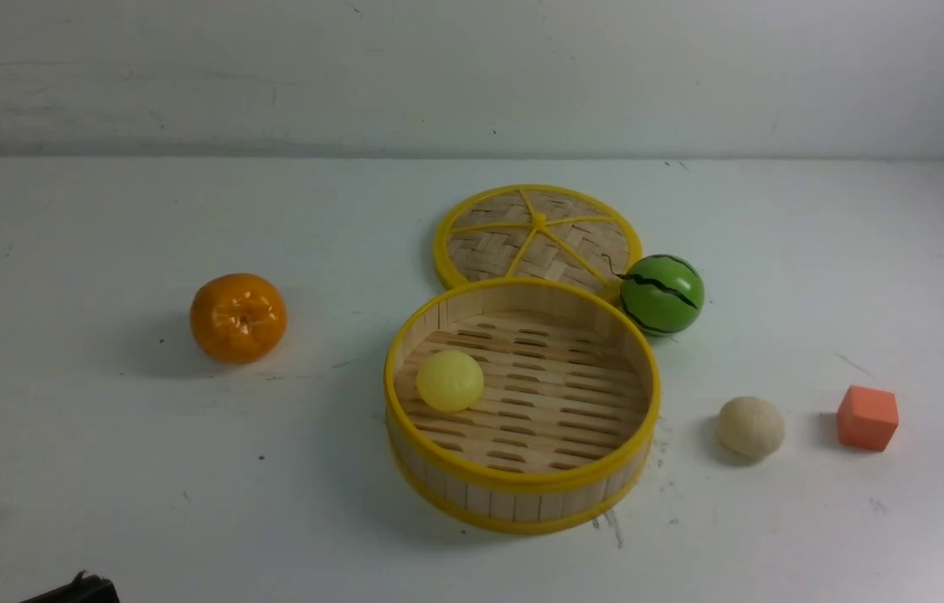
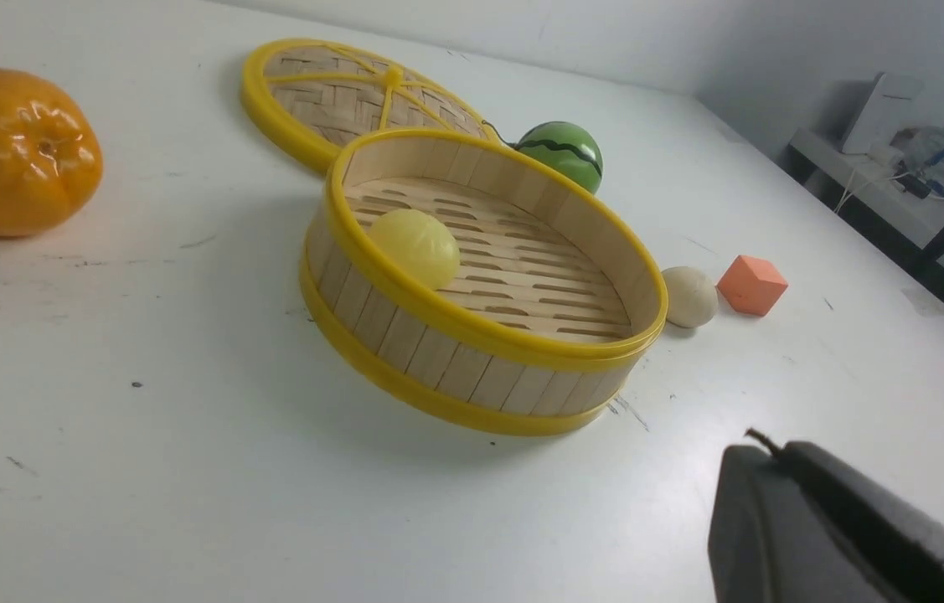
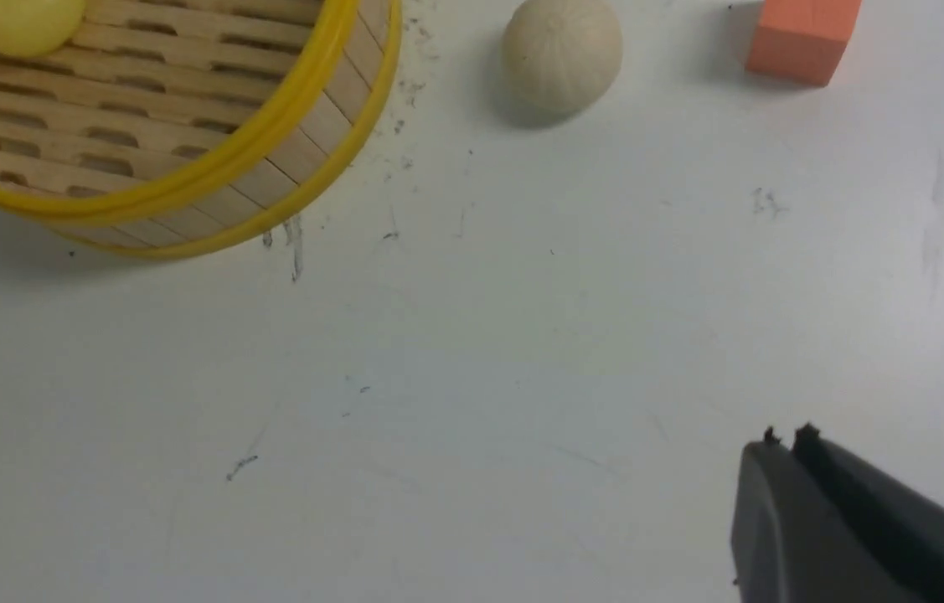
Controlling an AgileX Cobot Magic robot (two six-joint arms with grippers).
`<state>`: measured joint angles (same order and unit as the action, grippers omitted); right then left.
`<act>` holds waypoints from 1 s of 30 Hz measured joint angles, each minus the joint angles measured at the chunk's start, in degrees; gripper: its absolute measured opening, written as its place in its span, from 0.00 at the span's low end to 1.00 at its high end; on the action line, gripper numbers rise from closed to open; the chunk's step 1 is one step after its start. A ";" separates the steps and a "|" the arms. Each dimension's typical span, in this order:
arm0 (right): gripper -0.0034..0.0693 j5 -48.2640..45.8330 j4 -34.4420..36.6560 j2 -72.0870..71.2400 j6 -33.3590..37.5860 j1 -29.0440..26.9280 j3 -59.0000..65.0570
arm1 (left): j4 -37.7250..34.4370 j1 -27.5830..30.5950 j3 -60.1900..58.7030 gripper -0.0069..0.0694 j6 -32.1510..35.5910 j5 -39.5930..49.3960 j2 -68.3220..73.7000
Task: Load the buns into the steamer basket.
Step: Use the right arm to grab a steamed stuffed bun
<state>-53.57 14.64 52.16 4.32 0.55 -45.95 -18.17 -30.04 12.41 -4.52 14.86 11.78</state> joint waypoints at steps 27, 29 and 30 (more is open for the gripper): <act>0.08 0.41 6.06 5.43 0.61 0.61 -1.38 | 0.00 0.00 0.00 0.11 0.00 0.00 0.00; 0.07 0.03 8.74 9.92 2.29 4.68 -4.35 | 0.00 0.00 0.00 0.12 0.00 0.00 0.00; 0.07 0.02 8.88 10.33 2.29 5.15 -4.88 | 0.00 0.00 0.00 0.12 0.00 0.00 0.00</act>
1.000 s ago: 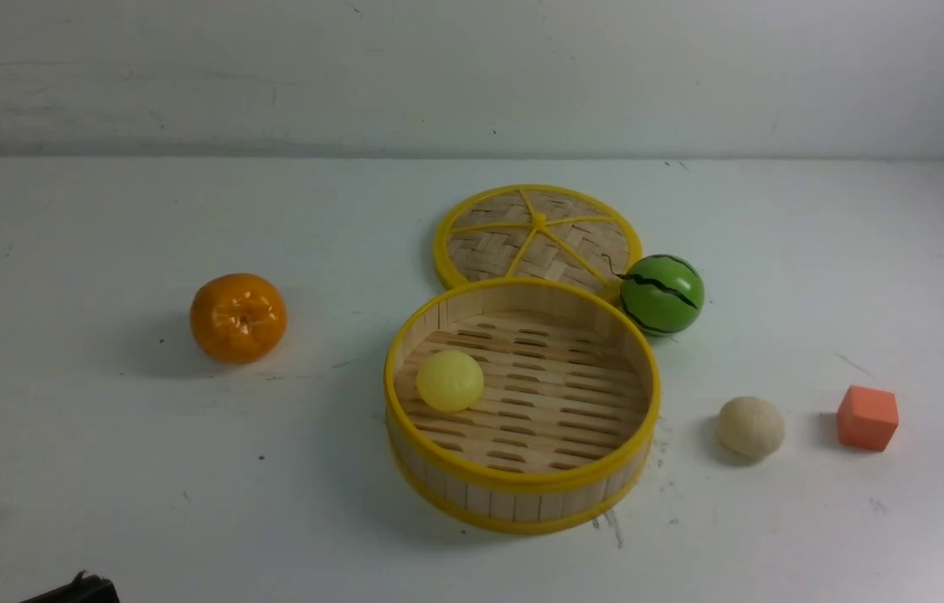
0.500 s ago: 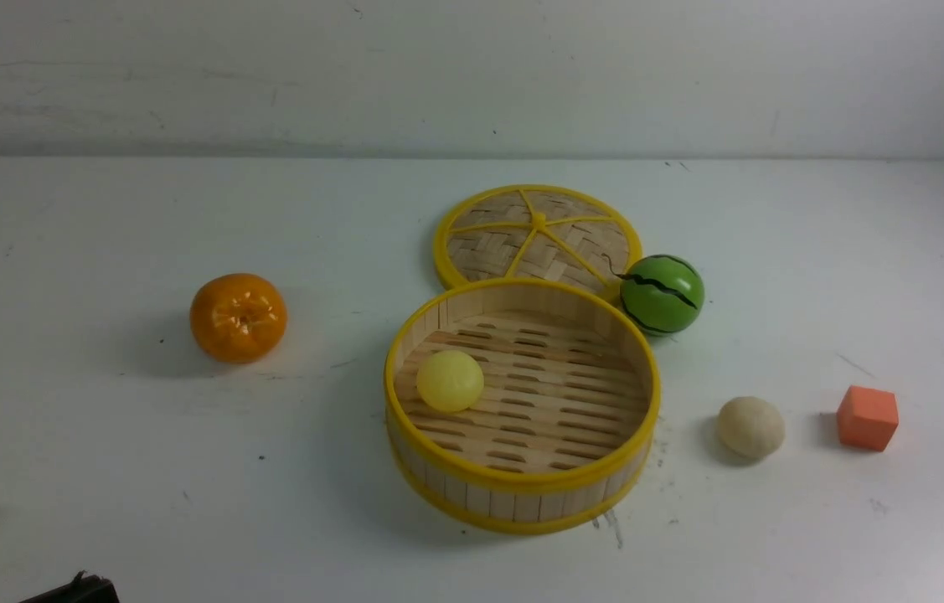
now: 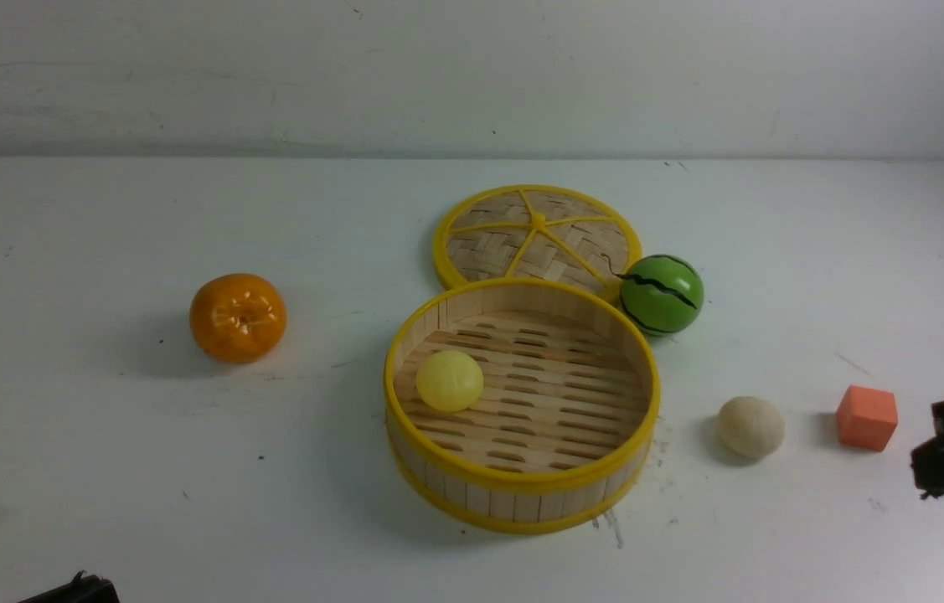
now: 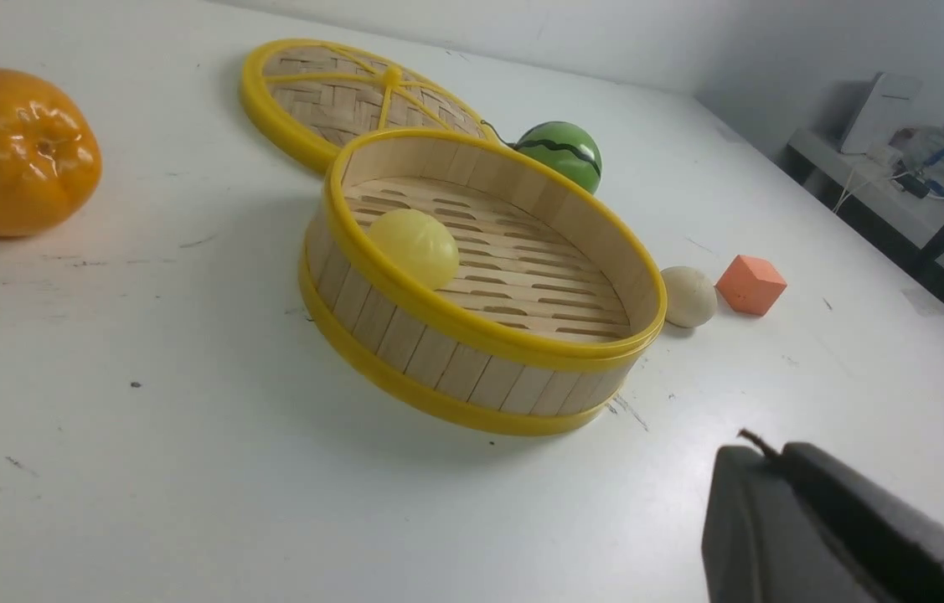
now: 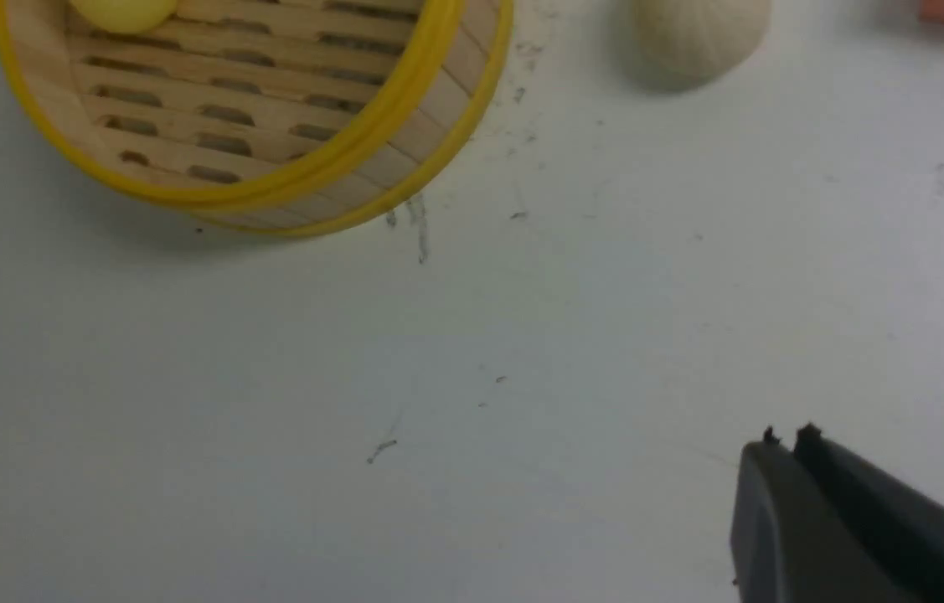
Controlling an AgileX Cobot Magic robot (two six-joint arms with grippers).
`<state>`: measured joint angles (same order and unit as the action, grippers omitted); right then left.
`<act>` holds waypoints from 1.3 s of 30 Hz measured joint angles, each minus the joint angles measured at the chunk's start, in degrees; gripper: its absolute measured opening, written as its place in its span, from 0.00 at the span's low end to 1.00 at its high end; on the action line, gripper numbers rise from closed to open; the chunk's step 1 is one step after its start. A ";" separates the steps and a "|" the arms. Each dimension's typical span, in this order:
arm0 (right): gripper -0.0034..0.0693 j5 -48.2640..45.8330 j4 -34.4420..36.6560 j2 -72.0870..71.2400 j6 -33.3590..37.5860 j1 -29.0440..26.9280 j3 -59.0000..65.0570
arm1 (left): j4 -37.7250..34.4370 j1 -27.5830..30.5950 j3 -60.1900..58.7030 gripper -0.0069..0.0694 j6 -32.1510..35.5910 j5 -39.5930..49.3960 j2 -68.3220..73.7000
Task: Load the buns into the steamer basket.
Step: Use the right arm to grab a steamed stuffed bun
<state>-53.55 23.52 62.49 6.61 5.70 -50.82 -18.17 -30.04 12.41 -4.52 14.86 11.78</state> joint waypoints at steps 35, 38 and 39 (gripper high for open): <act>0.10 1.51 -15.86 30.98 -9.03 -0.91 -17.56 | 0.00 0.00 0.00 0.14 0.00 0.00 -0.26; 0.16 1.17 -10.29 36.42 -5.96 -0.16 -21.45 | 0.00 0.00 0.00 0.14 0.00 0.00 -0.26; 0.19 1.11 -9.20 37.90 -5.56 0.55 -22.97 | 0.00 0.00 0.00 0.14 0.00 0.00 -0.26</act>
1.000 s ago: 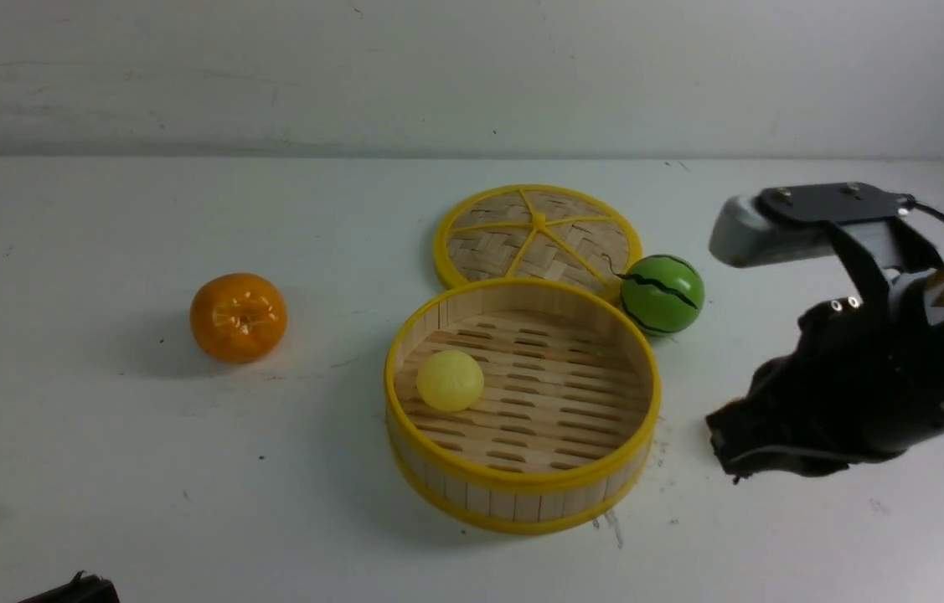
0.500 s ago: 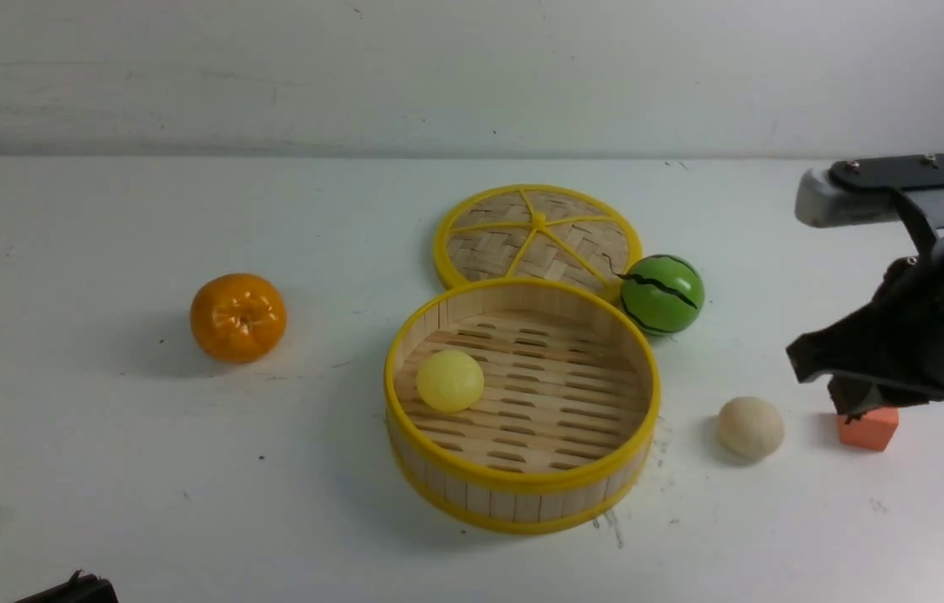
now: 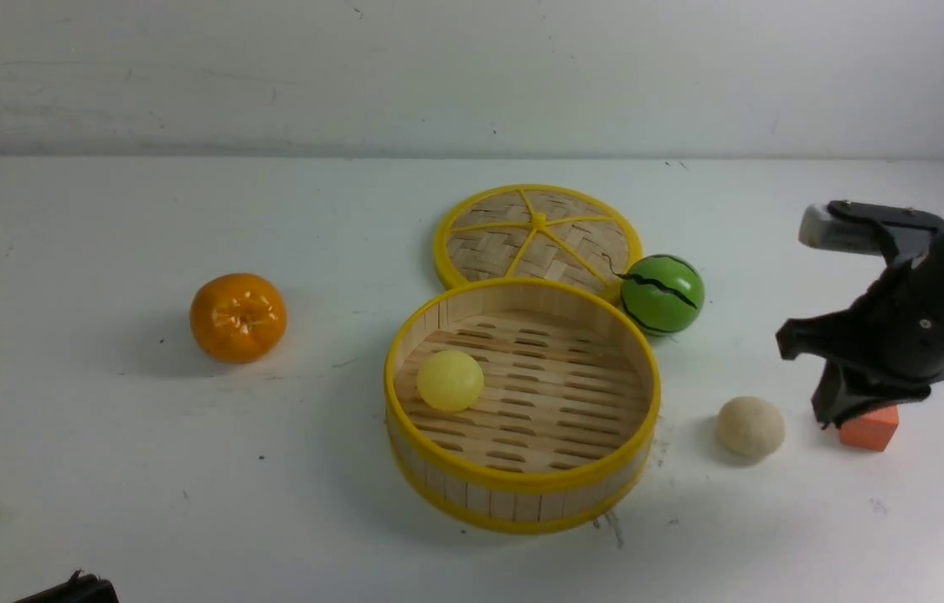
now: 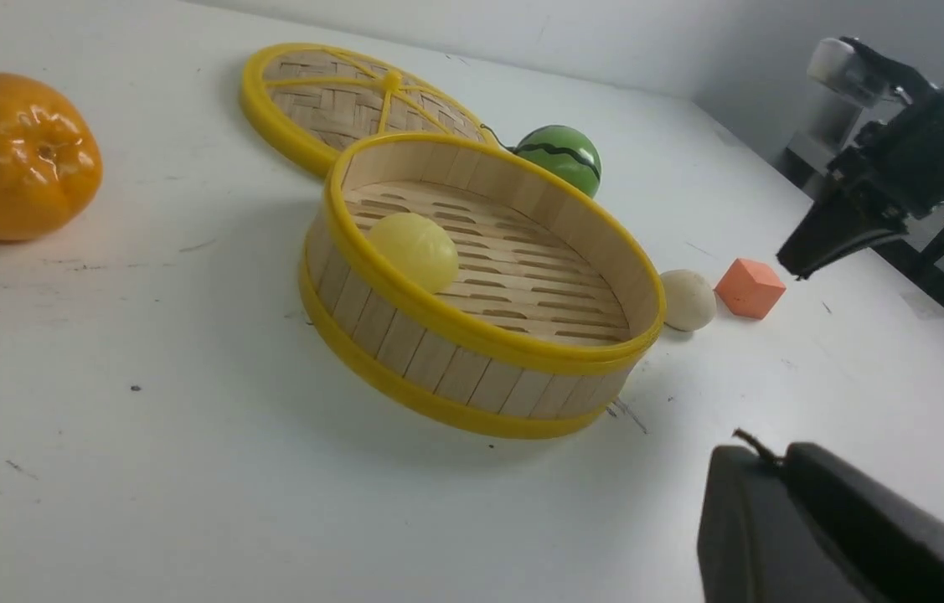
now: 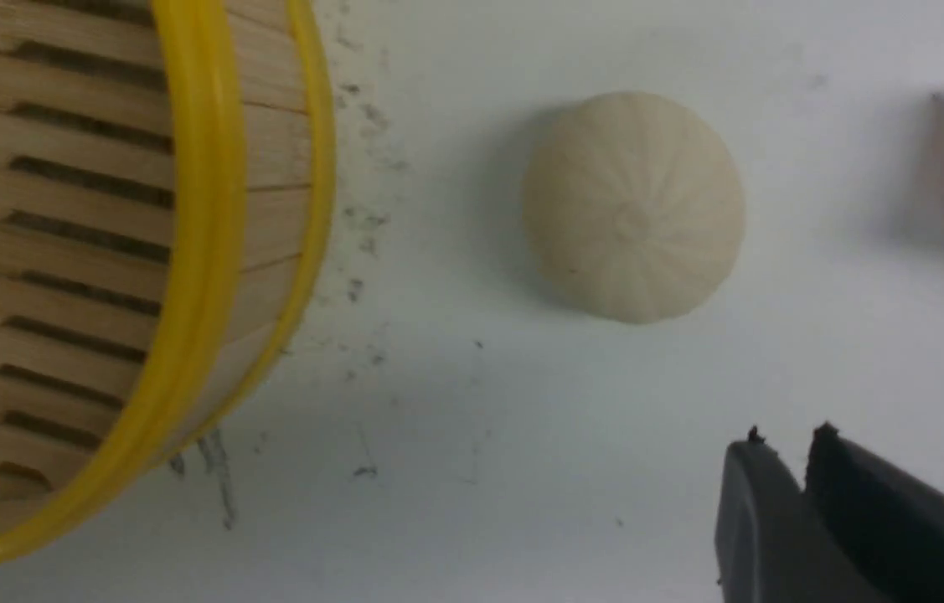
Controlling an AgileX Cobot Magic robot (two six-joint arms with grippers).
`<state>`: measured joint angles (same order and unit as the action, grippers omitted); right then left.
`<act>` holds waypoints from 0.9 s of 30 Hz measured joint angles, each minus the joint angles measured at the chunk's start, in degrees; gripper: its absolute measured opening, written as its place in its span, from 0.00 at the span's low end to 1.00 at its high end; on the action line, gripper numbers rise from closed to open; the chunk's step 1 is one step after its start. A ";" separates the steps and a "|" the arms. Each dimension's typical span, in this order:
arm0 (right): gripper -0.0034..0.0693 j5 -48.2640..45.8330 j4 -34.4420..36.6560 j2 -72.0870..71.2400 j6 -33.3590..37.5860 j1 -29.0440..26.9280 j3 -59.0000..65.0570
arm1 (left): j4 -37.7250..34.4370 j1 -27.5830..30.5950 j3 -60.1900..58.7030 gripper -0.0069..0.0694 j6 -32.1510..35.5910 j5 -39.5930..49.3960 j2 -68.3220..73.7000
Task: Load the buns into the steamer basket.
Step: Use the right arm to grab a steamed stuffed bun
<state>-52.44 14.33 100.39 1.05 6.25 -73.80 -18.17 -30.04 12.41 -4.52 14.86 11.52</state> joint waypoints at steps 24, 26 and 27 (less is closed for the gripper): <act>0.34 5.24 -2.32 12.26 -0.55 2.30 -6.94 | 0.00 0.00 0.00 0.18 0.00 0.00 0.00; 0.34 4.86 -2.39 12.73 -0.61 2.30 -6.94 | 0.00 0.00 0.00 0.18 0.00 0.00 0.00; 0.34 4.86 -2.44 12.80 -0.61 2.30 -6.95 | 0.00 0.00 0.00 0.18 0.00 0.00 0.00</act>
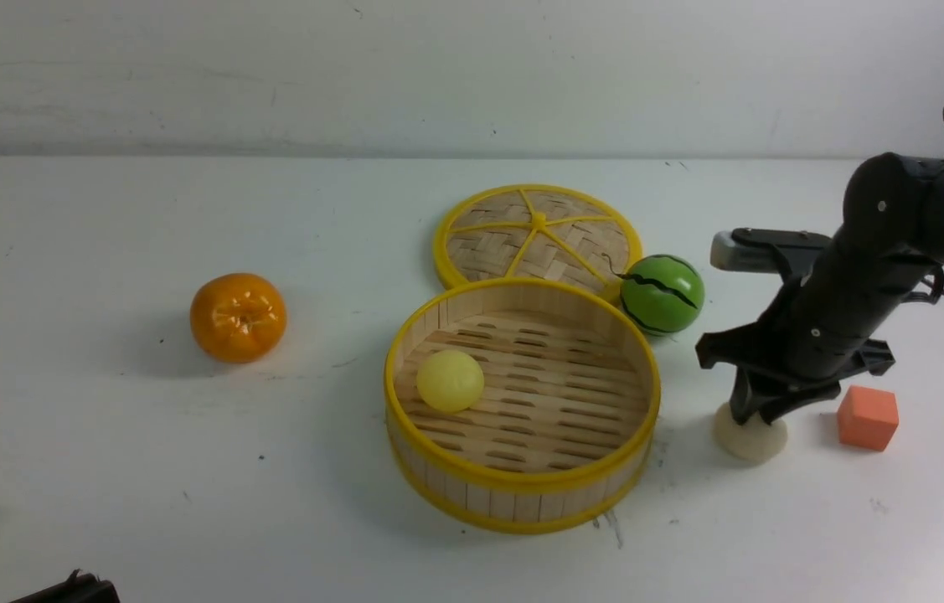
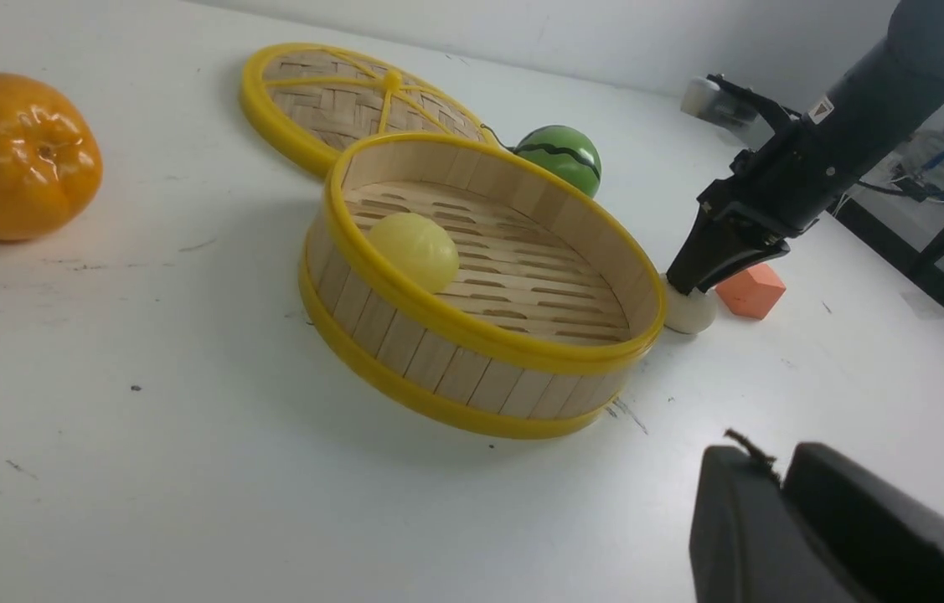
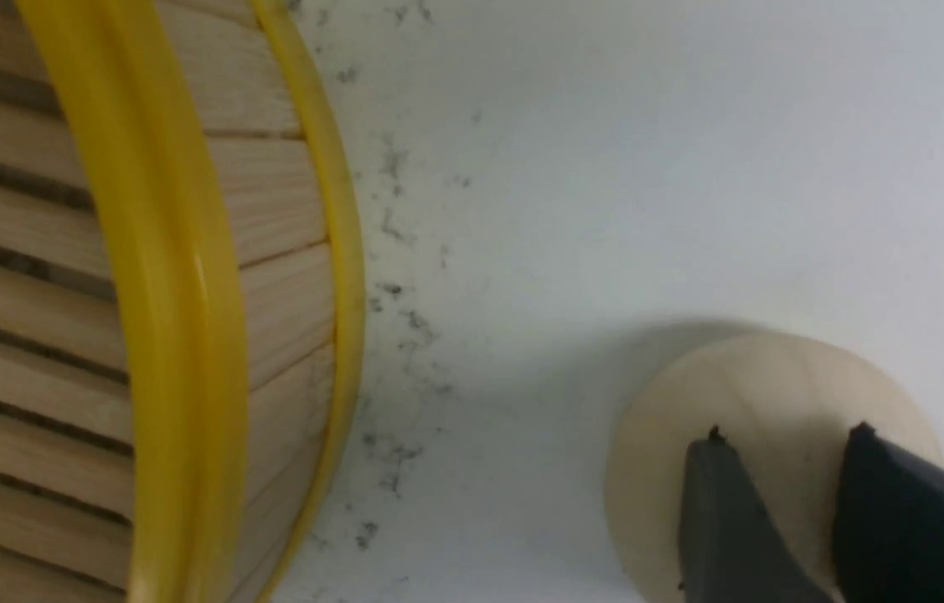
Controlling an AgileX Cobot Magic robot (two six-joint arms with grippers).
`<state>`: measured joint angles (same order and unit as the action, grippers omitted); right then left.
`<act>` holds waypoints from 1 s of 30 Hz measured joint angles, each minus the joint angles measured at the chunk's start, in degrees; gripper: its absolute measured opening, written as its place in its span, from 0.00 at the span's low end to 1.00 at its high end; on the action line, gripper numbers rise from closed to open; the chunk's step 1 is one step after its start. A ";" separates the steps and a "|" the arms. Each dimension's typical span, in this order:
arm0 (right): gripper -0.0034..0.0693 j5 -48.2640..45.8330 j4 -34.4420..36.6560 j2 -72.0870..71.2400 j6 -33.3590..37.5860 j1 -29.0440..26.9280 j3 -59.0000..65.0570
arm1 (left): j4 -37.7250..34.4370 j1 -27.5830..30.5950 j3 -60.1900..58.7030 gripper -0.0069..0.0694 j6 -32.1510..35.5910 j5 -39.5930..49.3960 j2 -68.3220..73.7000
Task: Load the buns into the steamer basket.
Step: Use the right arm to grab a steamed stuffed bun, then use the right arm to put the steamed stuffed bun into the steamer
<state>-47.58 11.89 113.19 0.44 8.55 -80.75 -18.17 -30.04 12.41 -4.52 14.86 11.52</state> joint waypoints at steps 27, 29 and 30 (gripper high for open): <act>0.05 -6.37 -0.23 -13.30 1.04 12.53 -9.70 | 0.00 0.00 0.00 0.21 0.00 0.00 0.00; 0.05 -6.49 -0.06 -12.16 1.05 14.92 -11.11 | 0.00 0.00 0.00 0.21 0.00 0.00 0.00; 0.05 -6.60 0.07 -11.32 1.10 16.01 -11.83 | 0.00 0.00 0.00 0.21 0.00 0.00 0.00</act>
<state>-54.18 11.96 101.87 1.54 24.55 -92.57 -18.17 -30.04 12.41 -4.52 14.86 11.52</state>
